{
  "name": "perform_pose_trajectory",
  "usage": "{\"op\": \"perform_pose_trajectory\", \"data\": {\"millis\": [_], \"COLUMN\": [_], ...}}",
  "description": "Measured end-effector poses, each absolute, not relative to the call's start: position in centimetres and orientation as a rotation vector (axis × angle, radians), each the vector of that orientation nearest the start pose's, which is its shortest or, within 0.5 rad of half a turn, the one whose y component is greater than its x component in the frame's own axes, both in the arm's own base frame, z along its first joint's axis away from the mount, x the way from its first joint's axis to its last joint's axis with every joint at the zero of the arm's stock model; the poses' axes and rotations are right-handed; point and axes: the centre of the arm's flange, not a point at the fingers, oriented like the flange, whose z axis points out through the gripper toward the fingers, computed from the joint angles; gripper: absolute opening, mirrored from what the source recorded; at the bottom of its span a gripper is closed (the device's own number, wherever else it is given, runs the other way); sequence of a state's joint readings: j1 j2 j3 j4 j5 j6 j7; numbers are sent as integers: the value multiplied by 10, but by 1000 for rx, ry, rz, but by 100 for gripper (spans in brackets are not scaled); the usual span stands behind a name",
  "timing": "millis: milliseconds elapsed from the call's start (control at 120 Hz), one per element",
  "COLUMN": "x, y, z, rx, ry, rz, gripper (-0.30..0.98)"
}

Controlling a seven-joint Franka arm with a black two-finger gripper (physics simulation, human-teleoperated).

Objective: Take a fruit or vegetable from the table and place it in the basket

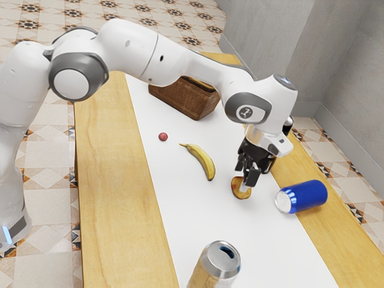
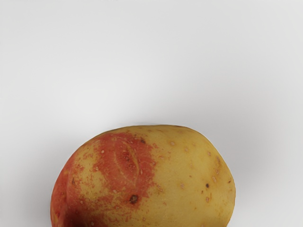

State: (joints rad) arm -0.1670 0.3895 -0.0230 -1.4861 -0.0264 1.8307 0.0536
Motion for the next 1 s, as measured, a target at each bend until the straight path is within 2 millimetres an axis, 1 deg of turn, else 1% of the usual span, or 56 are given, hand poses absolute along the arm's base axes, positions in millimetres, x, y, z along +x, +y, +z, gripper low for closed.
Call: {"op": "perform_pose_trajectory", "data": {"millis": [108, 425, 583, 608, 667, 708, 717, 767, 850, 1000], "x": [666, 673, 674, 674, 674, 674, 674, 674, 674, 673], "y": [-126, -127, -128, -128, -128, -128, -128, -127, -126, -122], "z": [446, 415, 406, 405, 405, 404, 404, 406, 412, 448], "rx": [-3150, -3146, -3145, -3145, -3144, -3142, -3141, -3139, -3135, -3132], "ry": [370, 379, 382, 383, 384, 383, 383, 383, 380, 374], "rz": [64, 126, 143, 145, 145, 145, 145, 141, 129, 58], "gripper": [69, 69, 69, 66, 56, 52, 50, 43, 45, 43]}}
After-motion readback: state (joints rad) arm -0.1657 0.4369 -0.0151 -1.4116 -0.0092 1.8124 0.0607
